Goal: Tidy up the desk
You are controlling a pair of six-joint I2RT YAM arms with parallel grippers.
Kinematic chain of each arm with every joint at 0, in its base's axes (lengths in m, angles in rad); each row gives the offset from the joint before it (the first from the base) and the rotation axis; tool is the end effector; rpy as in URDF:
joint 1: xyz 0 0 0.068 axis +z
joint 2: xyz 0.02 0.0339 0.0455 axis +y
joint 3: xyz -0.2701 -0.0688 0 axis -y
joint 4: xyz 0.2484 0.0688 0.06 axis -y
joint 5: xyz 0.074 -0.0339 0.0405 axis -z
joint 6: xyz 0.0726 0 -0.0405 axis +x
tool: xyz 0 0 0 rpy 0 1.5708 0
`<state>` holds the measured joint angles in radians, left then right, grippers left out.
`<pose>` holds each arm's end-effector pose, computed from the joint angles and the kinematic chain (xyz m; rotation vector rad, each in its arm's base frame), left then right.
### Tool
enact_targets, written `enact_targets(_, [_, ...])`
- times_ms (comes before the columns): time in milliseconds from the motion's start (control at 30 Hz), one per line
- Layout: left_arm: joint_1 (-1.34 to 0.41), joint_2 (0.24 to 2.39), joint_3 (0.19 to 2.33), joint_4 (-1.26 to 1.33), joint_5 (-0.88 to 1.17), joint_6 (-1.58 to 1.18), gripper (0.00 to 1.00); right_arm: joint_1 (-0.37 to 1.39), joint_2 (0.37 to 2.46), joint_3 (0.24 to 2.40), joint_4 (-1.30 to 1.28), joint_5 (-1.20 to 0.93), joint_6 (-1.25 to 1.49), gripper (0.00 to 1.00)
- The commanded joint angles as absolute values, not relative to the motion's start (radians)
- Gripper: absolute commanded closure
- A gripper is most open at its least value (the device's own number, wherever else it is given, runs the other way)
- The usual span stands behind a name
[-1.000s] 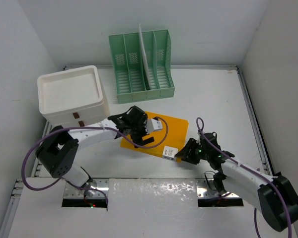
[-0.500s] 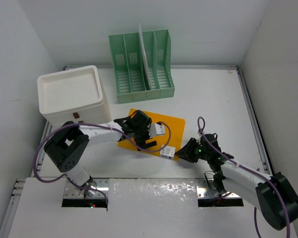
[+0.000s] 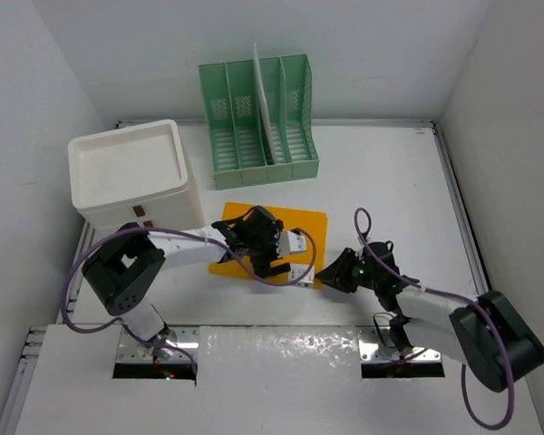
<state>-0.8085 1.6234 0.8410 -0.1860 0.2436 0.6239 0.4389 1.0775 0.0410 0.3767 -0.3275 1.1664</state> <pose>0.2184 -0.2540 0.1316 1.7393 1.8513 -0.3821 0.1557 0.0989 0.0807 0.6952 2.3908 1.1592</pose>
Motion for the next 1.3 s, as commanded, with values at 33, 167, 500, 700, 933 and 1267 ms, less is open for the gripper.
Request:
enact_targets(33, [-0.88, 1.611, 0.795, -0.225, 0.242, 0.641, 0.13, 0.436, 1.176, -0.121, 0.687, -0.354, 1.204, 0.71])
enact_targets(167, [-0.914, 1.566, 0.792, -0.248, 0.235, 0.652, 0.13, 0.437, 1.281, -0.126, 0.773, -0.359, 1.204, 0.86])
enact_targets(500, [-0.965, 1.572, 0.739, -0.212, 0.075, 0.626, 0.1, 0.436, 1.528, -0.135, 1.056, -0.41, 1.229, 1.0])
enact_targets(700, [-1.011, 1.597, 0.703, -0.118, -0.093, 0.623, 0.01, 0.437, 1.479, -0.106, 0.959, -0.403, 1.143, 0.98])
enact_targets(933, [-1.015, 1.623, 0.644, 0.054, -0.164, 0.644, 0.04, 0.44, 1.393, -0.086, 0.793, -0.383, 1.057, 0.66])
enact_targets(1267, [-1.015, 1.597, 0.62, 0.06, -0.092, 0.669, 0.1, 0.463, 1.587, -0.106, 1.147, -0.426, 1.103, 0.68])
